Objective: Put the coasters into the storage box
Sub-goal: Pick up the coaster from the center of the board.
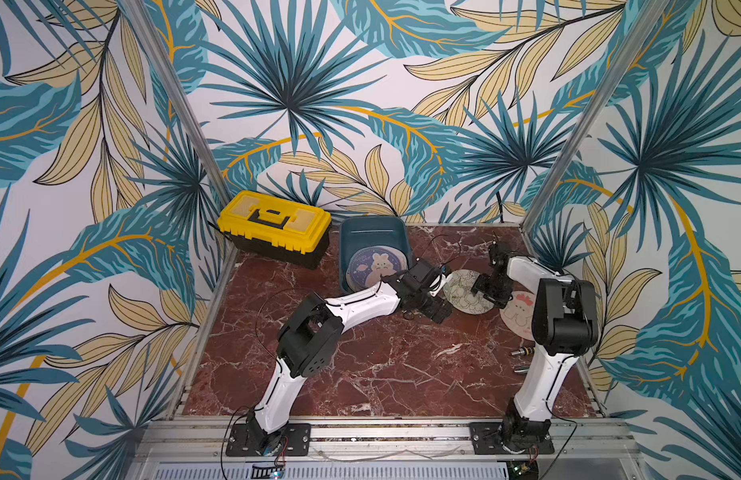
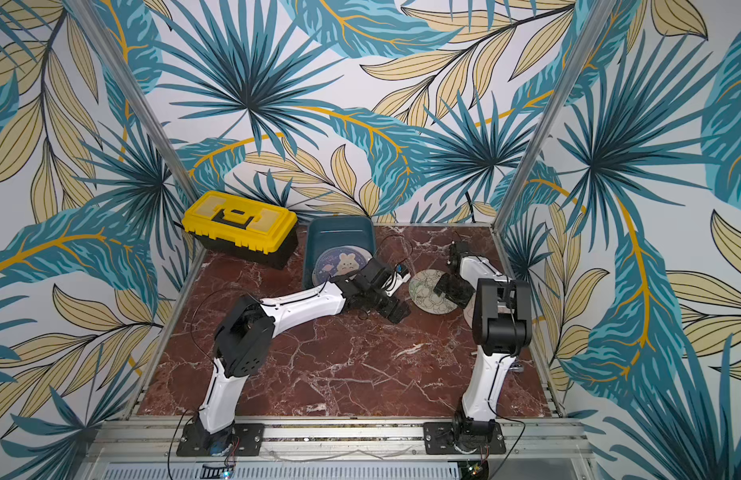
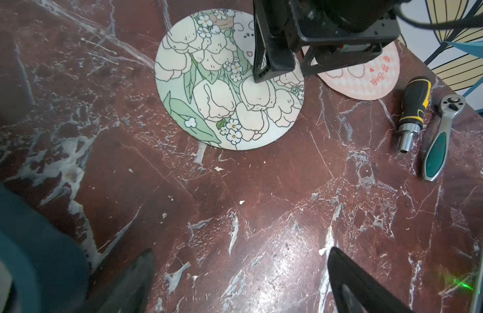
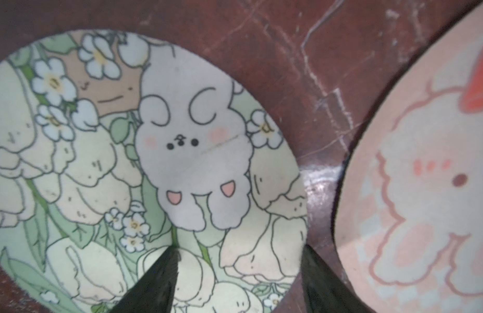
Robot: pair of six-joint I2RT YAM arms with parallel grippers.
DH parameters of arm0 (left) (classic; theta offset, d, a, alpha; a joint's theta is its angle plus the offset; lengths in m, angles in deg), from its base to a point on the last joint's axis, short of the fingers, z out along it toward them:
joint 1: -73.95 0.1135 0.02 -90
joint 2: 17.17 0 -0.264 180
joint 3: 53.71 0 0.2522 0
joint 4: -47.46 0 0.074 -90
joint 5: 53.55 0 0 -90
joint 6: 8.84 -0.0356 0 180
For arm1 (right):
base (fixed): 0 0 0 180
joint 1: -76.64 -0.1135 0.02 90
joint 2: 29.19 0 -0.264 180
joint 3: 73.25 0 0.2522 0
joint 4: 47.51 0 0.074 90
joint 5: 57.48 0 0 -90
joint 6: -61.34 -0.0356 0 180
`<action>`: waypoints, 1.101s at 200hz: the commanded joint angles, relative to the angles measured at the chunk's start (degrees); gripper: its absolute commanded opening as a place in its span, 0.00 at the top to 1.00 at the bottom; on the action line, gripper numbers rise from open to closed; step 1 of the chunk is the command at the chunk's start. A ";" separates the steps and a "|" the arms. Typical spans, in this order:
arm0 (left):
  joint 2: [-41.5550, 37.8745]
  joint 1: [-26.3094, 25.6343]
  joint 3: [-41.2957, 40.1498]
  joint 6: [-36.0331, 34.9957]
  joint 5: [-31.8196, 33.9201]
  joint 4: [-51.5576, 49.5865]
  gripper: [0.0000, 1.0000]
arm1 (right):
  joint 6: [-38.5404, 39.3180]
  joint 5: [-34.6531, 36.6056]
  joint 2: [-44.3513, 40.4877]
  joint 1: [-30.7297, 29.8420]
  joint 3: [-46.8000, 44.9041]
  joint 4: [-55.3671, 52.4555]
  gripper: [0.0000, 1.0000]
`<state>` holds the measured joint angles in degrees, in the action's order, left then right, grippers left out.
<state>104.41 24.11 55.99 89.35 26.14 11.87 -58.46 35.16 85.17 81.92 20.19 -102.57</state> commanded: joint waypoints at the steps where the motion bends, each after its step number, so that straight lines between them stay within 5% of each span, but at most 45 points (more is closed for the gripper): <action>1: -0.68 -0.30 1.25 -0.89 0.15 0.94 0.00 | -0.48 -1.59 3.61 0.08 -0.67 -1.15 0.35; 22: -0.64 -0.27 1.18 -0.89 0.16 0.95 0.00 | -0.22 -1.81 4.21 0.08 -0.52 -1.44 0.40; 67: -0.86 -0.27 0.83 -1.13 0.37 0.98 0.00 | -0.34 -2.10 4.90 0.08 0.16 -2.00 0.72; 119: -1.33 -0.25 0.34 -1.07 0.78 0.97 0.01 | -0.17 -3.49 3.04 0.01 -0.54 -1.29 0.97; 220: -8.41 -0.43 -8.05 -4.82 3.81 8.44 0.00 | 1.53 -3.03 -10.66 -2.43 -2.63 -1.58 1.00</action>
<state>100.43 23.98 50.72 85.81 27.94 15.28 -58.14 31.62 79.62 80.94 18.38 -101.74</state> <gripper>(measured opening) 0.995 0.057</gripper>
